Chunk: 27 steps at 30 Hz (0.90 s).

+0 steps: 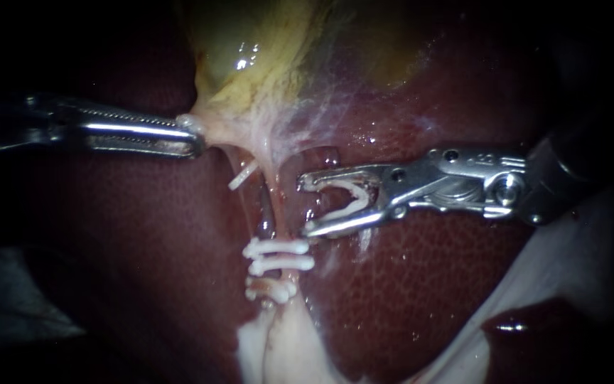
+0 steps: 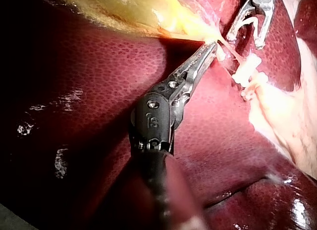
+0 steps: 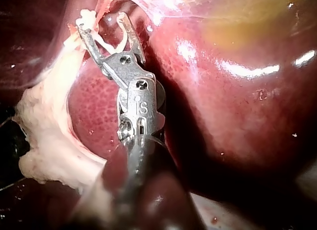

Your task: Clipping third clip right tube

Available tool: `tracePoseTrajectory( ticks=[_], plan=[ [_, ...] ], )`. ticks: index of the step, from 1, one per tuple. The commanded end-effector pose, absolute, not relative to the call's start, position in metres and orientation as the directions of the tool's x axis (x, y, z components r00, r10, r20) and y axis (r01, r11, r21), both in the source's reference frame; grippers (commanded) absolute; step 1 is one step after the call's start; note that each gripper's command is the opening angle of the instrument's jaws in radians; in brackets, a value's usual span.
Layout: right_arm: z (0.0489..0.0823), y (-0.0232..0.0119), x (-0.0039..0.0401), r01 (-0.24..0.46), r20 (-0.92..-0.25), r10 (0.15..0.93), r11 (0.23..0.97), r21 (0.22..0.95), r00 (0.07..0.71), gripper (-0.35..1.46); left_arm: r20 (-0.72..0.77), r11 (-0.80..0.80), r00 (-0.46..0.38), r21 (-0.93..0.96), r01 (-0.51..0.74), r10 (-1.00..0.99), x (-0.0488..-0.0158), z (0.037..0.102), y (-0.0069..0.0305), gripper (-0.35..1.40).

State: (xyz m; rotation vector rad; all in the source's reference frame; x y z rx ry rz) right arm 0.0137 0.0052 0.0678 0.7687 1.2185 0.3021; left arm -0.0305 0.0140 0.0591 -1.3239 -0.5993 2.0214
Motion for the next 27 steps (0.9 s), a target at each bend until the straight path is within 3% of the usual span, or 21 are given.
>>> tracePoseTrajectory(
  ticks=[1,10,27],
  plan=[
    [0.0679,0.0051,0.0140,0.184,-0.727,0.594,0.716,0.673,0.345,0.50,-0.629,-0.691,-0.287,-0.673,-0.263,0.722,-0.0305,0.0591,0.0139,-0.35],
    [0.0687,0.0049,0.0165,0.198,-0.707,0.627,0.686,0.700,0.327,0.50,-0.629,-0.691,-0.287,-0.673,-0.263,0.723,-0.0305,0.0591,0.0139,-0.35],
    [0.0686,0.0054,0.0206,0.254,-0.648,0.727,0.598,0.760,0.227,0.50,-0.629,-0.691,-0.287,-0.673,-0.264,0.723,-0.0306,0.0591,0.0140,-0.35]
  ],
)
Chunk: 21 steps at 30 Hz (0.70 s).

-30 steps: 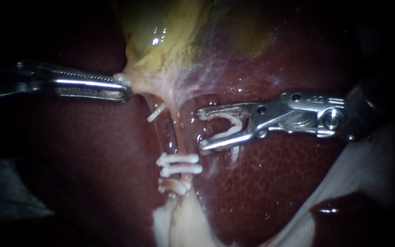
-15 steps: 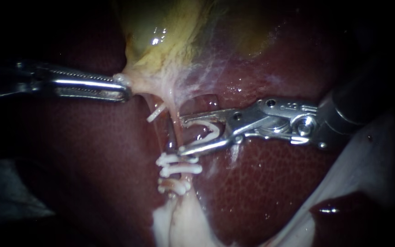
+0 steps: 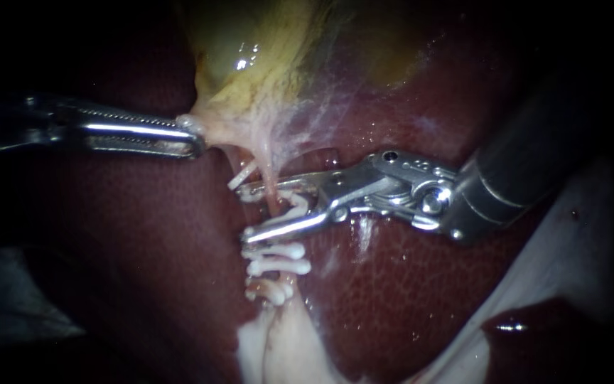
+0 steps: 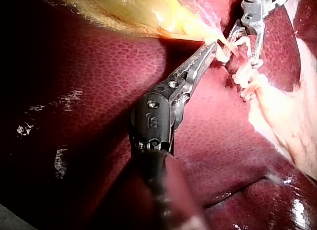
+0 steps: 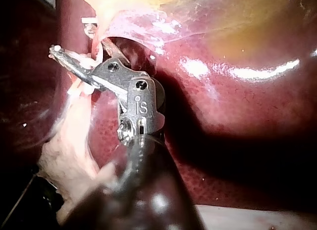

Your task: Clipping third clip right tube

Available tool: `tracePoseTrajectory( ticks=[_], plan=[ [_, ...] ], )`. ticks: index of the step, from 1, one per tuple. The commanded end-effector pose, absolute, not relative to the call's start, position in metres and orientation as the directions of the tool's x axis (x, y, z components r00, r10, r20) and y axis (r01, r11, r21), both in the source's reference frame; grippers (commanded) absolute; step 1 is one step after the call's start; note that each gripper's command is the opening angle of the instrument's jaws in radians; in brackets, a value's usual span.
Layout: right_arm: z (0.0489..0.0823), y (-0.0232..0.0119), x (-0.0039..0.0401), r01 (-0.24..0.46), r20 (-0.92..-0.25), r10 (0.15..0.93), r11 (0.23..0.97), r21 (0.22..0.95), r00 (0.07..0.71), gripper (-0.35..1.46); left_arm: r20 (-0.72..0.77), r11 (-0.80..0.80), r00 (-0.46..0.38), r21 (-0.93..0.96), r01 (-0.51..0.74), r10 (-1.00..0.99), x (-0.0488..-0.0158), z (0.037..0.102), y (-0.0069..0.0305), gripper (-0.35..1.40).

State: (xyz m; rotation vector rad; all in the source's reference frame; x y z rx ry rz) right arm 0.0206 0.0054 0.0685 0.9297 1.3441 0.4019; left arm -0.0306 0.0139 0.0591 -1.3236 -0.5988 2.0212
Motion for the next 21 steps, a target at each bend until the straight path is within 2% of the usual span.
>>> tracePoseTrajectory(
  ticks=[1,9,21],
  plan=[
    [0.0686,0.0055,0.0208,0.254,-0.643,0.733,0.594,0.764,0.220,0.50,-0.629,-0.691,-0.287,-0.673,-0.264,0.723,-0.0306,0.0591,0.0140,-0.35],
    [0.0682,0.0056,0.0214,0.262,-0.633,0.747,0.582,0.770,0.202,0.50,-0.629,-0.691,-0.287,-0.673,-0.264,0.723,-0.0307,0.0591,0.0140,-0.35],
    [0.0656,0.0058,0.0205,0.270,-0.621,0.757,0.567,0.778,0.202,0.46,-0.629,-0.691,-0.287,-0.673,-0.264,0.723,-0.0307,0.0591,0.0140,-0.35]
  ],
)
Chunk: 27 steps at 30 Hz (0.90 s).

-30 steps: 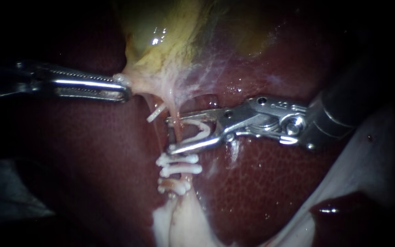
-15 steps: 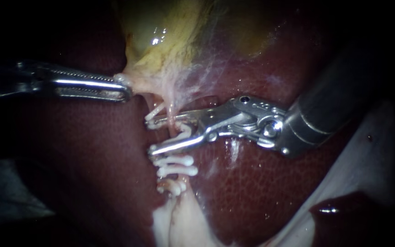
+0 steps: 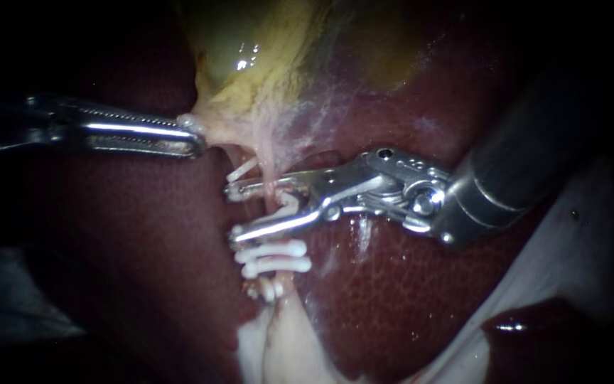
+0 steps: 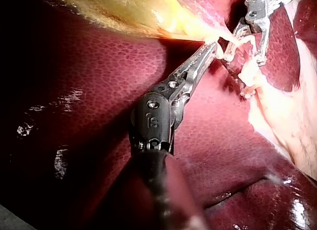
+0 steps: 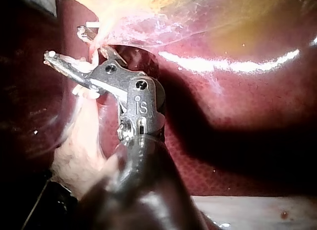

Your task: Clipping third clip right tube

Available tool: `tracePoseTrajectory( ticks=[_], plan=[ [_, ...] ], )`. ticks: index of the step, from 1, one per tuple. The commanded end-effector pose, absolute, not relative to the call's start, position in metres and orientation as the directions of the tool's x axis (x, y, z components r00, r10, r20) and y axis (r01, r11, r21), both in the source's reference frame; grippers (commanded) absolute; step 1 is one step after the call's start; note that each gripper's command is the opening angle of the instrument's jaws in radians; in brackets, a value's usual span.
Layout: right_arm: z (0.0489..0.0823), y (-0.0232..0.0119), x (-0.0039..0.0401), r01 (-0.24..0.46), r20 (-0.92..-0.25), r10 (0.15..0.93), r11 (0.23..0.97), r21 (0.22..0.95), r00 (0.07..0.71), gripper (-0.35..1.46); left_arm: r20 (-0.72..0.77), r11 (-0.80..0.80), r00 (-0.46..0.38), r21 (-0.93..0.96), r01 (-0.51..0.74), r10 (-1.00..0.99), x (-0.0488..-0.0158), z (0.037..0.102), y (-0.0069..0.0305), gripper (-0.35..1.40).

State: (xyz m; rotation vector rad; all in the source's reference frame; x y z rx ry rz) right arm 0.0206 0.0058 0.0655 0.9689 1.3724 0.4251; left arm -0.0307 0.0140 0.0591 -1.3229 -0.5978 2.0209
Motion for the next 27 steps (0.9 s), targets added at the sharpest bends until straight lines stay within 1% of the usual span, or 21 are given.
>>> tracePoseTrajectory(
  ticks=[1,11,16,18,20,21,22,27],
  plan=[
    [0.0654,0.0059,0.0204,0.271,-0.621,0.758,0.566,0.779,0.202,0.45,-0.629,-0.691,-0.287,-0.673,-0.264,0.723,-0.0307,0.0591,0.0140,-0.35],
    [0.0650,0.0063,0.0200,0.270,-0.609,0.766,0.554,0.788,0.205,0.31,-0.629,-0.691,-0.287,-0.673,-0.264,0.723,-0.0307,0.0591,0.0140,-0.35],
    [0.0649,0.0062,0.0198,0.267,-0.595,0.776,0.540,0.798,0.210,0.13,-0.629,-0.691,-0.287,-0.673,-0.264,0.723,-0.0307,0.0592,0.0140,-0.35],
    [0.0649,0.0062,0.0197,0.267,-0.586,0.782,0.530,0.805,0.214,0.02,-0.629,-0.691,-0.287,-0.673,-0.264,0.723,-0.0307,0.0592,0.0140,-0.35],
    [0.0649,0.0062,0.0196,0.269,-0.571,0.790,0.514,0.815,0.221,-0.14,-0.629,-0.691,-0.287,-0.673,-0.264,0.723,-0.0307,0.0592,0.0140,-0.35],
    [0.0649,0.0062,0.0195,0.272,-0.562,0.795,0.502,0.821,0.227,-0.31,-0.629,-0.691,-0.287,-0.673,-0.264,0.723,-0.0307,0.0592,0.0140,-0.35],
    [0.0649,0.0062,0.0194,0.272,-0.557,0.798,0.497,0.824,0.229,-0.35,-0.629,-0.691,-0.287,-0.673,-0.264,0.723,-0.0307,0.0592,0.0140,-0.35],
    [0.0651,0.0062,0.0193,0.271,-0.552,0.801,0.492,0.827,0.231,-0.35,-0.629,-0.691,-0.287,-0.673,-0.264,0.723,-0.0307,0.0592,0.0140,-0.35]
  ],
)
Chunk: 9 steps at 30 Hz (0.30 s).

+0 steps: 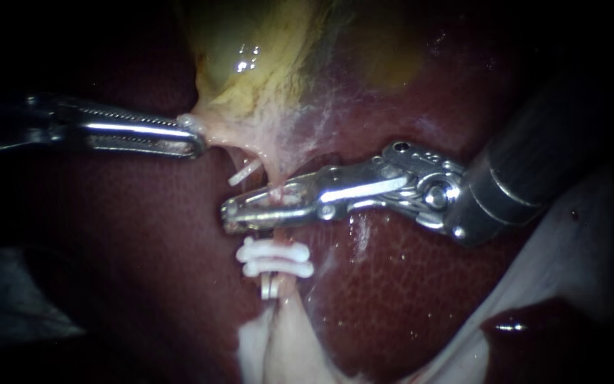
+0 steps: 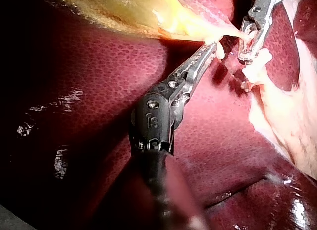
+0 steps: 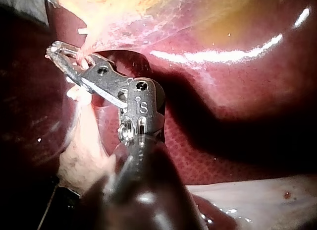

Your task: Clipping third clip right tube

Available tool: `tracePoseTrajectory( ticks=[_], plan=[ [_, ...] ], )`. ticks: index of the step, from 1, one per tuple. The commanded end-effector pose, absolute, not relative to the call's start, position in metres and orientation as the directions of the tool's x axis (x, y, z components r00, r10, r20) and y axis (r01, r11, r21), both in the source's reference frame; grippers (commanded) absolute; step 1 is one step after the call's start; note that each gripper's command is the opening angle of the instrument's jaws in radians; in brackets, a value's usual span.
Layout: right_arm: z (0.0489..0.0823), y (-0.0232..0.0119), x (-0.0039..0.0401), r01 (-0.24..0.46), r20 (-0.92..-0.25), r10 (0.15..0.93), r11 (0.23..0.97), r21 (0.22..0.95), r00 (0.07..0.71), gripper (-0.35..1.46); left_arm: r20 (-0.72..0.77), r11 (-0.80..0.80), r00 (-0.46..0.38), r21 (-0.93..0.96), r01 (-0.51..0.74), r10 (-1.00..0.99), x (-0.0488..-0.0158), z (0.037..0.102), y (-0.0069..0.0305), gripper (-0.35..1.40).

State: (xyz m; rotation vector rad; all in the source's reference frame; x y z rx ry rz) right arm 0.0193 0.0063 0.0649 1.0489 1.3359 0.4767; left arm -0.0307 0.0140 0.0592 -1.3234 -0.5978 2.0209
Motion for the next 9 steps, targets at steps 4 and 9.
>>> tracePoseTrajectory(
  ticks=[4,9],
  plan=[
    [0.0652,0.0063,0.0192,0.271,-0.553,0.801,0.493,0.827,0.231,-0.35,-0.629,-0.691,-0.287,-0.673,-0.264,0.723,-0.0307,0.0592,0.0140,-0.35],
    [0.0654,0.0062,0.0193,0.270,-0.549,0.803,0.488,0.830,0.233,-0.35,-0.629,-0.691,-0.287,-0.673,-0.265,0.723,-0.0308,0.0592,0.0140,-0.35]
  ],
)
